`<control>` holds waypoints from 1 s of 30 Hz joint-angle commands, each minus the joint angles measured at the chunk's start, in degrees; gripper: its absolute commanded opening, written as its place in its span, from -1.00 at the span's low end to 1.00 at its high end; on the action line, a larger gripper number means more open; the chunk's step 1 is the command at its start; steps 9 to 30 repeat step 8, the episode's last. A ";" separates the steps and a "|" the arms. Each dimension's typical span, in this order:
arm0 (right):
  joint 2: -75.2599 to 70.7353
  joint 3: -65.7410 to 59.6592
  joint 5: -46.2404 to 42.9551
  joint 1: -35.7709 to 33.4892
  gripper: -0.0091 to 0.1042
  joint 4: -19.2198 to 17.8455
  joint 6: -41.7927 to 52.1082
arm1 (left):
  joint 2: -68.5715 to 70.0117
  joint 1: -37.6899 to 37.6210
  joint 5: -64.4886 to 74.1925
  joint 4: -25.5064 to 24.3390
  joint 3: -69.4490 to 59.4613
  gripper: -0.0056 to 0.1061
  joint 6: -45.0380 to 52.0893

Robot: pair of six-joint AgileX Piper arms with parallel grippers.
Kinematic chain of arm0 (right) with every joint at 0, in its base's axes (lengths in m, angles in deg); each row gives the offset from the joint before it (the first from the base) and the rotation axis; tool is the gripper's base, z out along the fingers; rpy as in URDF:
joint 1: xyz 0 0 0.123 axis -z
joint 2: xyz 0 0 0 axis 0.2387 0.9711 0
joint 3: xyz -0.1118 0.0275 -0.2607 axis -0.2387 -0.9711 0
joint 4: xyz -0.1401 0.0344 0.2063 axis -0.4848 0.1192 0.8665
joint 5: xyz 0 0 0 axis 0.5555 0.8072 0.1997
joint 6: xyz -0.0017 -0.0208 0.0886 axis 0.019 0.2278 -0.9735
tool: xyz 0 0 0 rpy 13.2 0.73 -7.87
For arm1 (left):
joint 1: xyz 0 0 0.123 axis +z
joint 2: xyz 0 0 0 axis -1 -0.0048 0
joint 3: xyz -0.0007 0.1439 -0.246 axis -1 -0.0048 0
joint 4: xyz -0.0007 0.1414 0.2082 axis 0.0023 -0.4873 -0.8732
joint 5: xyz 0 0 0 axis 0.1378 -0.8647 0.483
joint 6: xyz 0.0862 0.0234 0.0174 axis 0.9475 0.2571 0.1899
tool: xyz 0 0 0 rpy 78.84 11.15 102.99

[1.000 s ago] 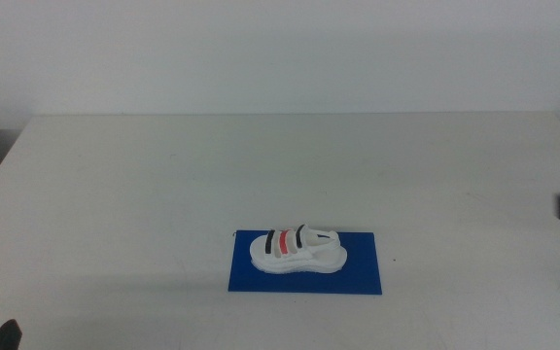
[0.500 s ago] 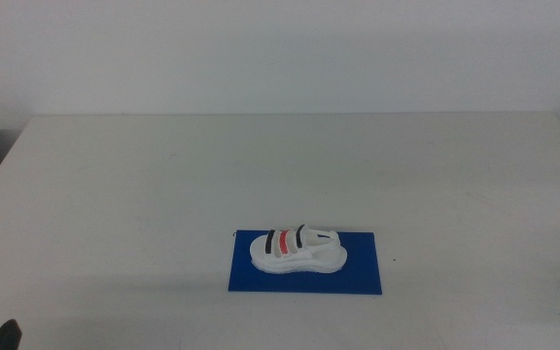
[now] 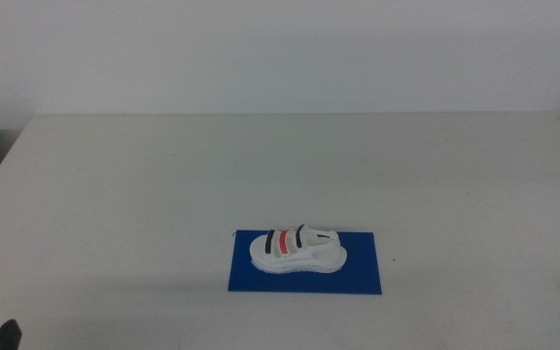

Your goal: Use one arm to grab the shoe from the table and place it on the mat.

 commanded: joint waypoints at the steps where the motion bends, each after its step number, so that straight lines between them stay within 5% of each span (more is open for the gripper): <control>1: -2.06 0.15 -4.44 0.45 0.78 -0.45 0.70 | 0.75 -0.23 -4.58 0.44 -0.40 0.78 -0.30; 30: -2.32 -1.02 -1.48 0.45 0.78 -0.52 0.70 | 0.75 -0.23 -4.58 0.44 -0.40 0.78 -0.30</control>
